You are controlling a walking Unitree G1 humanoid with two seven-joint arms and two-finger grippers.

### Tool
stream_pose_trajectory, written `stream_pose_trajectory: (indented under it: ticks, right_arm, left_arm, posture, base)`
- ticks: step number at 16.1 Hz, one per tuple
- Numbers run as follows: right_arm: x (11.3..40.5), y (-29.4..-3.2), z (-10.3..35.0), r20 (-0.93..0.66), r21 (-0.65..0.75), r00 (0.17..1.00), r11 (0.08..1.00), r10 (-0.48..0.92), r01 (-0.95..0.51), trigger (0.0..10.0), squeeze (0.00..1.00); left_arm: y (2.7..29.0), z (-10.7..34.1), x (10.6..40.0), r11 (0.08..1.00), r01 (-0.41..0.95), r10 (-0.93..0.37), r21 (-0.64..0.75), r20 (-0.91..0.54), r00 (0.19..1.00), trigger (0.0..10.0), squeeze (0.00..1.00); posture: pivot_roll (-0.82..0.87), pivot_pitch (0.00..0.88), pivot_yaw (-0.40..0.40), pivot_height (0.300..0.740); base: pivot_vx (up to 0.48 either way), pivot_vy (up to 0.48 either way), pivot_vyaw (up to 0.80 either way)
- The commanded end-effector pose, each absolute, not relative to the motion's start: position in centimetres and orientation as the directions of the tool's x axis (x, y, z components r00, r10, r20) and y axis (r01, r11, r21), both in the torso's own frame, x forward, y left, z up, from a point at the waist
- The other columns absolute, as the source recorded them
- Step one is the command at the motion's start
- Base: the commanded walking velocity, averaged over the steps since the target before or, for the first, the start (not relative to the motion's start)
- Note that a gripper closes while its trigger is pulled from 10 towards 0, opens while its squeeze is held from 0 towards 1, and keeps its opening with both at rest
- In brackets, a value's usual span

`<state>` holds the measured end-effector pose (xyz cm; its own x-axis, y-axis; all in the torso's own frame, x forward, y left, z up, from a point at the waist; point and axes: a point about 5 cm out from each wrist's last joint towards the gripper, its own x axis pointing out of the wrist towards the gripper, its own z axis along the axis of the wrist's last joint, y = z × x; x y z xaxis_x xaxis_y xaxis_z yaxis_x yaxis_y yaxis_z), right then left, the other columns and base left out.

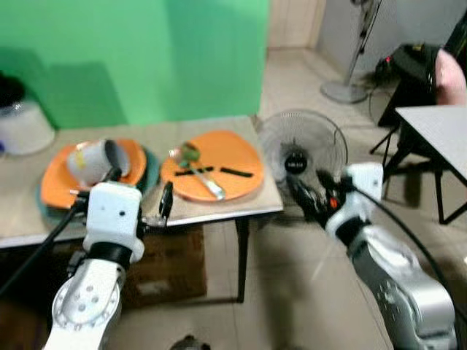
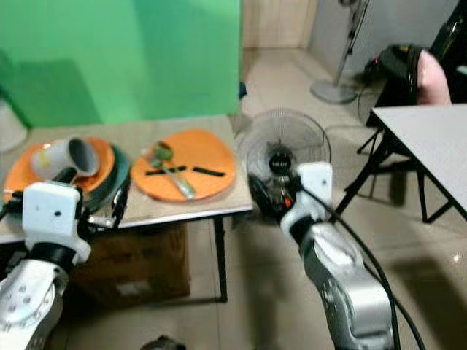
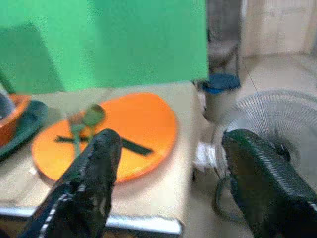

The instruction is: Setting the table

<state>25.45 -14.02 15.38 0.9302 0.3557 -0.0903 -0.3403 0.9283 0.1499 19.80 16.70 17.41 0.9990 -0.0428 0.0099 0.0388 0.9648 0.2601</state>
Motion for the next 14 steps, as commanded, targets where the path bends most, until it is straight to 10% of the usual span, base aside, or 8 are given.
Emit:
stream_pose_trajectory:
  ticks: [1,14]
  right_arm:
    - [25.7,-13.8,15.2,-0.107,0.147,0.925,0.926,0.363,-0.347,10.0,1.00]
    - [26.9,-12.0,16.3,-0.096,0.152,0.876,0.877,0.472,-0.456,10.0,1.00]
  left_arm:
    - [16.8,17.6,19.9,0.968,0.029,-0.034,0.251,0.016,0.999,10.0,0.00]
    - [16.0,18.4,19.9,0.945,0.126,-0.138,0.301,0.017,0.990,10.0,0.00]
  posture:
    - [0.03,0.039,0.026,0.740]
    - [0.04,0.049,0.025,0.740]
  base:
    - [0.000,0.000,0.00]
    - [0.262,0.000,0.31]
